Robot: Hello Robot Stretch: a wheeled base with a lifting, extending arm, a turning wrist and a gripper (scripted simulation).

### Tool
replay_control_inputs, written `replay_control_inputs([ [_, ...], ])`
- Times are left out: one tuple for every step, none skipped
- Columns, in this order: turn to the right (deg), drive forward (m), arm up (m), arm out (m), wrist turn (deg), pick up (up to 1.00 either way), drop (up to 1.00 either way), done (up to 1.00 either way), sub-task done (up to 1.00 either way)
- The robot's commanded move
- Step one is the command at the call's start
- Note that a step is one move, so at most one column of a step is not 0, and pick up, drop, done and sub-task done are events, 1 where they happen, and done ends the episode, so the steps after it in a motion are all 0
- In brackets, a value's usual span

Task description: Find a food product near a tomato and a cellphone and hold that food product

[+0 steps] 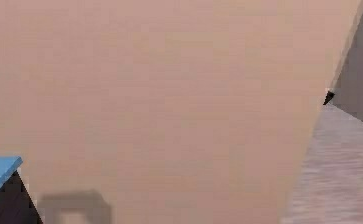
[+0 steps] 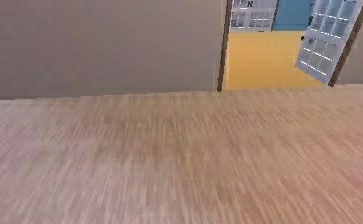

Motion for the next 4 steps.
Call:
replay_control_inputs([
  [-45.0, 0.0, 0.0, 0.0, 0.0, 0.0, 0.0, 0.0, 0.0],
  [-45.0, 0.0, 0.0, 0.0, 0.0, 0.0, 0.0, 0.0, 0.0],
  [-45.0, 0.0, 0.0, 0.0, 0.0, 0.0, 0.0, 0.0, 0.0],
  [-42.0, 0.0, 0.0, 0.0, 0.0, 0.0, 0.0, 0.0, 0.0],
])
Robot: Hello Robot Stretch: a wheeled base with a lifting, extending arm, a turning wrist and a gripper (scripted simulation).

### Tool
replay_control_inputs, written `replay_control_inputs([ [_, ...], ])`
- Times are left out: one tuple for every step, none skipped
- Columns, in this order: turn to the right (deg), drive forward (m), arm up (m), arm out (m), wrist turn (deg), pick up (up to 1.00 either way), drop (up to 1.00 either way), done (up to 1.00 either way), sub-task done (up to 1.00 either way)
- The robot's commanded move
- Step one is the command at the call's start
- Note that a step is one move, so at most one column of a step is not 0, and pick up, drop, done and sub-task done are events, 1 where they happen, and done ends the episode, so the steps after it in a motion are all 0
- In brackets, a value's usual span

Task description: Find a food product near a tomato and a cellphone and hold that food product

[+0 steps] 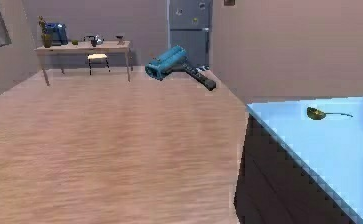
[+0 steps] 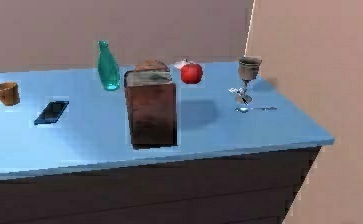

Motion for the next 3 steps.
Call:
replay_control_inputs([
  [45.0, 0.0, 0.0, 0.0, 0.0, 0.0, 0.0, 0.0, 0.0],
  [45.0, 0.0, 0.0, 0.0, 0.0, 0.0, 0.0, 0.0, 0.0],
  [15.0, 0.0, 0.0, 0.0, 0.0, 0.0, 0.0, 0.0, 0.0],
])
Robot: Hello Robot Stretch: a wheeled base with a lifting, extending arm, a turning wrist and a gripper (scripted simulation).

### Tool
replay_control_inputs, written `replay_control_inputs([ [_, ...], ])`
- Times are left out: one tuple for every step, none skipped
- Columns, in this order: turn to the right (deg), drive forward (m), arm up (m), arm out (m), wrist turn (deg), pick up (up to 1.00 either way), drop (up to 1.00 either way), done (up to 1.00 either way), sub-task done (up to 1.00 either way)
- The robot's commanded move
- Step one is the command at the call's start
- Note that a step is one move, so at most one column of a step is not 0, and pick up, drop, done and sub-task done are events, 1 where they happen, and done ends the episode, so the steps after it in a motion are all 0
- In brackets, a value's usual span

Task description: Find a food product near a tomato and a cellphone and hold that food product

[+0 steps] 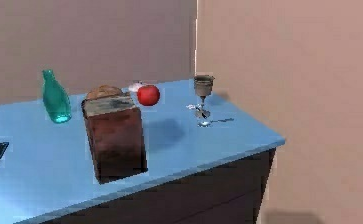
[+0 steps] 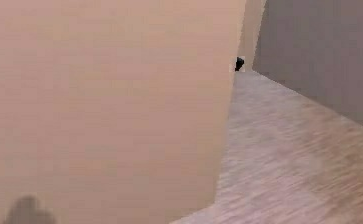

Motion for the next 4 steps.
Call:
replay_control_inputs([
  [0.0, 0.3, 0.0, 0.0, 0.0, 0.0, 0.0, 0.0, 0.0],
  [-45.0, 0.0, 0.0, 0.0, 0.0, 0.0, 0.0, 0.0, 0.0],
  [-45.0, 0.0, 0.0, 0.0, 0.0, 0.0, 0.0, 0.0, 0.0],
  [-24.0, 0.0, 0.0, 0.0, 0.0, 0.0, 0.0, 0.0, 0.0],
])
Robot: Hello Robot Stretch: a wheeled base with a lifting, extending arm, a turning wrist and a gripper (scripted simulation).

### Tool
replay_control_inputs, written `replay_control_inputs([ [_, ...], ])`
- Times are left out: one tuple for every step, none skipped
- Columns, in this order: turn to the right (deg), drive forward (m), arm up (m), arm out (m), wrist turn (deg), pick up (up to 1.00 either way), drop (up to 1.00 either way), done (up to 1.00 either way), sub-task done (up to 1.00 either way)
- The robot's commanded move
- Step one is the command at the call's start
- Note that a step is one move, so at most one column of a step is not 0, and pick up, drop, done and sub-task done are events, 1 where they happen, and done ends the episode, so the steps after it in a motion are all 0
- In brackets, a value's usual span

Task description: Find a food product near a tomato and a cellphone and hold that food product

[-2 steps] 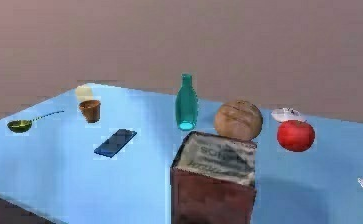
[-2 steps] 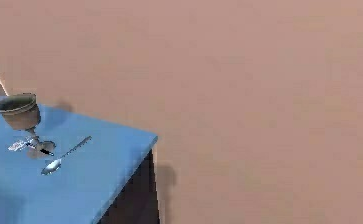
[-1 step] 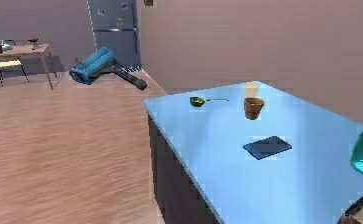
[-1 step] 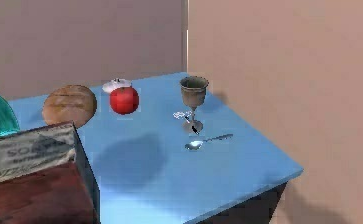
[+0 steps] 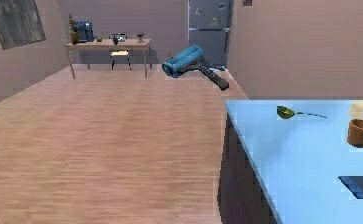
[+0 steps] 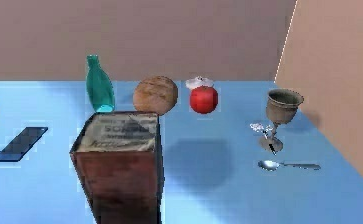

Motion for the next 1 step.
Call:
replay_control_inputs([
  [0.0, 0.0, 0.5, 0.0, 0.0, 0.0, 0.0, 0.0, 0.0],
])
